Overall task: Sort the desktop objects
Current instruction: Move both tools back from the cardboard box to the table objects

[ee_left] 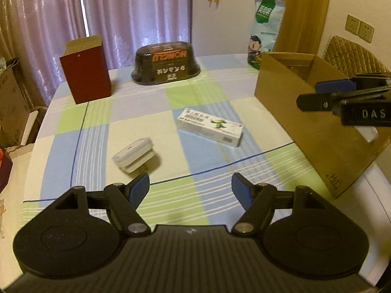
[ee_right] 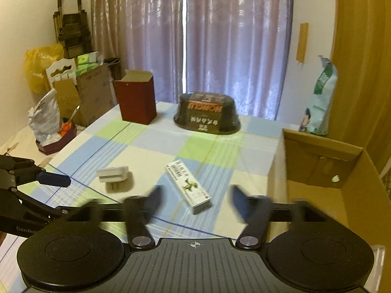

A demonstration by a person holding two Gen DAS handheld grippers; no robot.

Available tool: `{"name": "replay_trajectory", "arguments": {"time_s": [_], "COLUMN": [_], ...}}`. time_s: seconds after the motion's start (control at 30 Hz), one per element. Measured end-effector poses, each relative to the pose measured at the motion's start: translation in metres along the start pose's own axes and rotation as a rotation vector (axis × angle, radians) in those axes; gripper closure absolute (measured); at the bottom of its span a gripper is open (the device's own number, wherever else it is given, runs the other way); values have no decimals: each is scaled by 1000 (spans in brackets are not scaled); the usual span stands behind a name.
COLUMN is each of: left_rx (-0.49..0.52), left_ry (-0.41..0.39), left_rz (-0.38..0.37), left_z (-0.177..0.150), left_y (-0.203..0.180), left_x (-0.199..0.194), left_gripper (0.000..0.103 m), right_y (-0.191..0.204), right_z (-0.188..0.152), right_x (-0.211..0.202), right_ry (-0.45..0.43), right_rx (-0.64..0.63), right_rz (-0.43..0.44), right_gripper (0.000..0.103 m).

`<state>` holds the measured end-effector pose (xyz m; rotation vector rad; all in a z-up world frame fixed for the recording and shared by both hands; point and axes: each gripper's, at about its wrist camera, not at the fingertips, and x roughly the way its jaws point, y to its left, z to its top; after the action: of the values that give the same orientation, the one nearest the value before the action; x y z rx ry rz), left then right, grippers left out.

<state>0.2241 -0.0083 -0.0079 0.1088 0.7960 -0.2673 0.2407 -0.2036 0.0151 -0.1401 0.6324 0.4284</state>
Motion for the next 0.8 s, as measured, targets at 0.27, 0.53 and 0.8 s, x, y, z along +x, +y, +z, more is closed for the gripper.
{"name": "replay_trajectory", "arguments": {"time_s": [0.27,0.53,0.8], "left_rx": [-8,50,71], "left_ry": [14,14,35], "left_rz": [-3,20,60], "left_z": [-7,-2,13], "left_y": [15,37,74], "left_x": [6,28,67], "left_gripper": [27,25,18], "right_y": [12,11,2], "right_z": [-2,-9,-9], "right_x": [24,63,105], "right_ry": [49,121,172], "right_rx": [-32,-42,-13], "right_rz": [25,18,6], "right_gripper": [19,19,19]}}
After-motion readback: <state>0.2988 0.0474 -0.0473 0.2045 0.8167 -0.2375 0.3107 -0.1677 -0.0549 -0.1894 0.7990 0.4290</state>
